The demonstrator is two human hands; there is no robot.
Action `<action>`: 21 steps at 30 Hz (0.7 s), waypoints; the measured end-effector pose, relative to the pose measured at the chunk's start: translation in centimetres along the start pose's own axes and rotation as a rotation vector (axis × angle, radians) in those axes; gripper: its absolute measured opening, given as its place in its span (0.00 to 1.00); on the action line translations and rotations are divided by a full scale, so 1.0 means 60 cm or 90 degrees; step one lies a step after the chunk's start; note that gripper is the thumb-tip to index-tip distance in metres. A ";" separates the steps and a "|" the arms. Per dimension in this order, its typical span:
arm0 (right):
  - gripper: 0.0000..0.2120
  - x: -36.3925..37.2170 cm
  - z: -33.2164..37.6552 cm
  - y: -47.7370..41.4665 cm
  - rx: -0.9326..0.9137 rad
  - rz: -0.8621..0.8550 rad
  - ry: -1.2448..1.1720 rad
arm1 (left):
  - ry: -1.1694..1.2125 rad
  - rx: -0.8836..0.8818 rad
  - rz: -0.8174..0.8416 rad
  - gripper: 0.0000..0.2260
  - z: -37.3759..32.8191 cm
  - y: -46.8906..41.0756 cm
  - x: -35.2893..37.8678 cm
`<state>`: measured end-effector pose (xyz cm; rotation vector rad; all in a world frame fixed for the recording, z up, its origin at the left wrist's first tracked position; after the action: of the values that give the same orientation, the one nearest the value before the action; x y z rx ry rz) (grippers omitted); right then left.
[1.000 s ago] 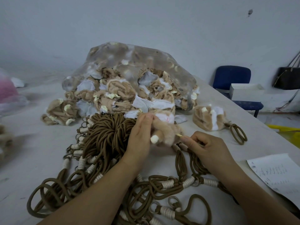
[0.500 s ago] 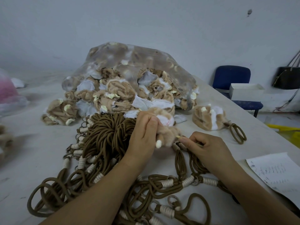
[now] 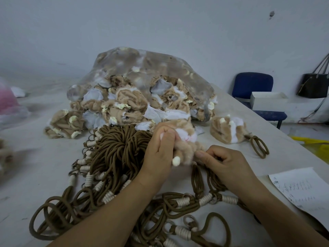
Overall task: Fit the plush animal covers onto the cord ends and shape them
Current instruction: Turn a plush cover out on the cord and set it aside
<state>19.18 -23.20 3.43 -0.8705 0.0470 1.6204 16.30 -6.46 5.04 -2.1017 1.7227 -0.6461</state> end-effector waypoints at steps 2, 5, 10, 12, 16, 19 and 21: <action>0.23 0.003 0.004 0.001 0.001 0.008 -0.027 | 0.000 0.004 -0.006 0.10 -0.005 0.001 0.000; 0.23 0.009 0.005 0.004 0.019 0.028 -0.080 | 0.003 0.000 0.008 0.11 -0.007 0.002 0.005; 0.18 0.030 0.005 0.010 0.057 0.065 -0.145 | 0.072 -0.089 0.011 0.17 0.012 0.005 0.013; 0.20 0.034 0.002 0.008 0.060 0.058 -0.130 | 0.099 -0.113 0.002 0.15 0.020 0.004 0.009; 0.25 0.025 -0.007 -0.001 0.046 0.041 -0.030 | 0.117 -0.135 -0.026 0.15 0.028 0.003 -0.001; 0.25 0.013 -0.017 -0.003 0.029 0.029 0.005 | 0.077 -0.134 -0.018 0.15 0.030 0.001 -0.001; 0.25 0.008 -0.020 -0.005 0.020 0.024 0.020 | 0.061 -0.130 -0.011 0.16 0.029 -0.001 -0.001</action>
<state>20.06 -23.33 2.43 -0.8756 0.1104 1.6378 17.29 -6.43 3.58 -2.2569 1.8967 -0.6083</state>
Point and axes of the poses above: each hand's wrist, its own y-axis away from the middle knuckle, its own x-axis out of the palm, z = x × y, the point moved 4 cm from there along -y, towards the middle knuckle, and after that the axes turned 3 degrees about y, right-handed, at the moved point
